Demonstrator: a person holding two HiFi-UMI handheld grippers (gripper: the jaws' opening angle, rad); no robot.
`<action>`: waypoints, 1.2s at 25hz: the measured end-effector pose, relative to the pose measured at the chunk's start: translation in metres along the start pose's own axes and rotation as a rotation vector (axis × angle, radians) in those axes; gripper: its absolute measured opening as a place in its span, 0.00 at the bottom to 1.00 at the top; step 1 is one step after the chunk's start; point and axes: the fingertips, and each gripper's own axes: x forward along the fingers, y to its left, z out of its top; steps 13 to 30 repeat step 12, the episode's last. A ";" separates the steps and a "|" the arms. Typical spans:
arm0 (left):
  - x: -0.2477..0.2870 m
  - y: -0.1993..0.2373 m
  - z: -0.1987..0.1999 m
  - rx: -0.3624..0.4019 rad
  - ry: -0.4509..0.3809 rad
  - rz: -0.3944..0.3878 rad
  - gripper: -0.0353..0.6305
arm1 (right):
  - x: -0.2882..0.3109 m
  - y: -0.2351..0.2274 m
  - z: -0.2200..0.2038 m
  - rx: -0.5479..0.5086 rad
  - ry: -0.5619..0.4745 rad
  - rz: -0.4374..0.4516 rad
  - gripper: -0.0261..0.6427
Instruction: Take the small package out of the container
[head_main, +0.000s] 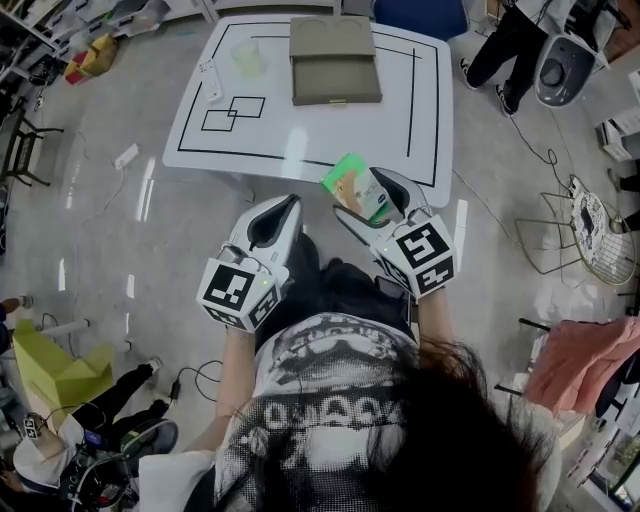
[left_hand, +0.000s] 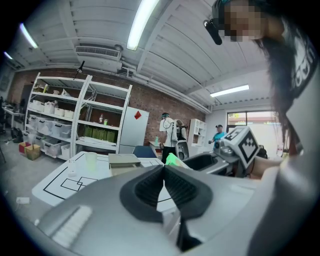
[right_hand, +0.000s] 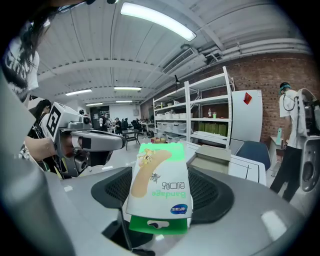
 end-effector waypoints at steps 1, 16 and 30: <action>0.000 0.000 0.000 0.001 -0.001 0.000 0.05 | 0.001 0.000 0.000 0.000 0.000 0.001 0.58; 0.008 0.014 0.002 -0.003 -0.010 0.011 0.05 | 0.014 -0.011 0.003 -0.012 0.010 -0.001 0.58; 0.008 0.014 0.002 -0.003 -0.010 0.011 0.05 | 0.014 -0.011 0.003 -0.012 0.010 -0.001 0.58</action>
